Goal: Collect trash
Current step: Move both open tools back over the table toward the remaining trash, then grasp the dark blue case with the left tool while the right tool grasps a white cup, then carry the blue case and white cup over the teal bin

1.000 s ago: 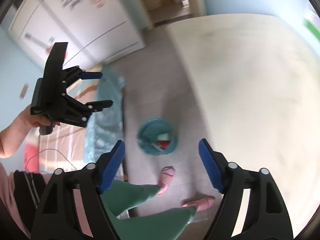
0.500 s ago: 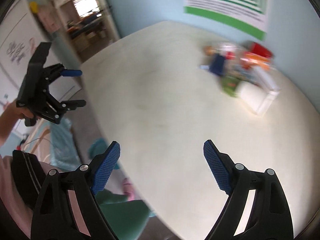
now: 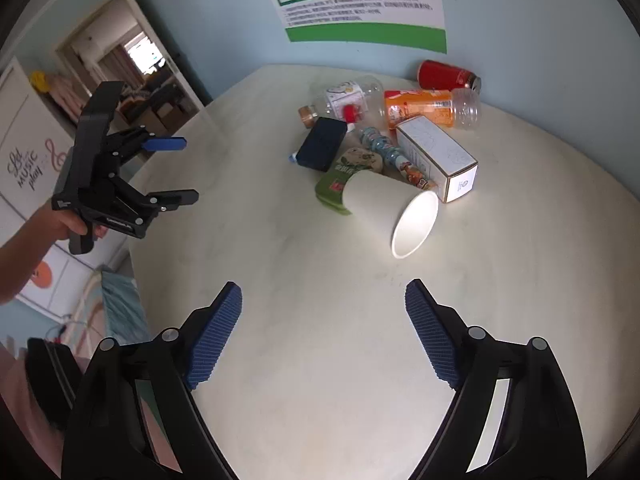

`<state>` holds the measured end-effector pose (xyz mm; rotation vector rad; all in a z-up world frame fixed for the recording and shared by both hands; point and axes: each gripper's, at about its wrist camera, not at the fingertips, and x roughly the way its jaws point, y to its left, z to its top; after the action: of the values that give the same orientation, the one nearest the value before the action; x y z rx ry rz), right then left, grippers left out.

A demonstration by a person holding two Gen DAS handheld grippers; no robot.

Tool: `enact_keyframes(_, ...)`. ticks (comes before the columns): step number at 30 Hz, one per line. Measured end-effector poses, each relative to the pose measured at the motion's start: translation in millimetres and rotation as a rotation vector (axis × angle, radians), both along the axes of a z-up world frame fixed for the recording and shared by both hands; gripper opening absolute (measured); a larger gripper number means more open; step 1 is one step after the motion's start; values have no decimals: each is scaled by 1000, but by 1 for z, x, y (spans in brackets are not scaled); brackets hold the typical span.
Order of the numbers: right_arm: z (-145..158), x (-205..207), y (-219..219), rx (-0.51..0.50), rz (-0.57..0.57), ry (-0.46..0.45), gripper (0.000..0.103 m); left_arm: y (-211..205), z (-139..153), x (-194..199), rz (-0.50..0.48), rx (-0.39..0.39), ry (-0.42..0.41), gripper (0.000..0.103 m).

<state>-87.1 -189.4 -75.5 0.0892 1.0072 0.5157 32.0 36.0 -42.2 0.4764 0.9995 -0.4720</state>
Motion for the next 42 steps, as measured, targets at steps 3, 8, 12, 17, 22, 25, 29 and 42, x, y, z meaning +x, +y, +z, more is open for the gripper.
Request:
enact_keyframes(3, -10, 26, -7, 34, -12, 26, 78, -11, -12, 31, -22, 7, 35, 96)
enact_keyframes(8, -35, 67, -18, 66, -18, 82, 72, -29, -38, 86, -34, 13, 95, 96)
enact_keyframes(12, -54, 88, -16, 86, -5, 120, 68, -33, -59, 130, 57, -32, 147, 95)
enact_keyframes(17, -77, 105, -14, 109, 16, 172, 59, -38, -83, 161, 120, -24, 188, 90)
enact_keyframes(22, -89, 120, -15, 153, 43, 203, 36, -47, -98, 171, 129, -28, 211, 80)
enact_keyframes(25, -85, 122, -14, 182, 70, 192, 10, -55, -104, 168, 96, -4, 222, 56)
enact_keyframes(29, -75, 116, -16, 204, 87, 183, 5, -55, -99, 161, 88, -8, 198, 54)
enact_keyframes(42, -21, 77, -2, 196, 167, 110, 4, -5, -23, 83, 114, -50, 148, 53)
